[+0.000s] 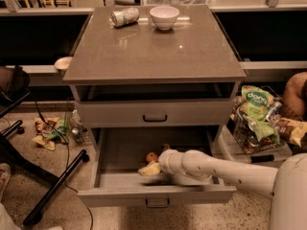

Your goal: Pick orange from middle drawer and place on counter

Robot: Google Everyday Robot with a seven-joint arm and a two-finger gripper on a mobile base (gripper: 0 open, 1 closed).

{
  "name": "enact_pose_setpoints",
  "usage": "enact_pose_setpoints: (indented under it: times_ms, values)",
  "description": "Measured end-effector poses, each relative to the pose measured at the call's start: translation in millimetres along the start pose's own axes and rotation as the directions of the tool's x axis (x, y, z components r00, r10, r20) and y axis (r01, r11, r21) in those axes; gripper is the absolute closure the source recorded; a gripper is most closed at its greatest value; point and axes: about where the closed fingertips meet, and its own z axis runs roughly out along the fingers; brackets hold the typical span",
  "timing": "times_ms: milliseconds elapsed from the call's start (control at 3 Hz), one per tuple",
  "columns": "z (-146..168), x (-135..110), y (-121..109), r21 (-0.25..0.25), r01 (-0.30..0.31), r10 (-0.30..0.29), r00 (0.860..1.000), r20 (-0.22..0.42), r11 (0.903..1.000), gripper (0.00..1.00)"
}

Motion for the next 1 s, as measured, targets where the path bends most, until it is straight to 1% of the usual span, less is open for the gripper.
enact_pose_setpoints:
  times_ms: [333,1000]
  values:
    - [9,3,0,0.0,-0.007,0.007,1.0,0.011,1.0,0.19]
    - [23,8,0,-0.017,-0.017,0.017,1.0,0.025,0.9997,0.66]
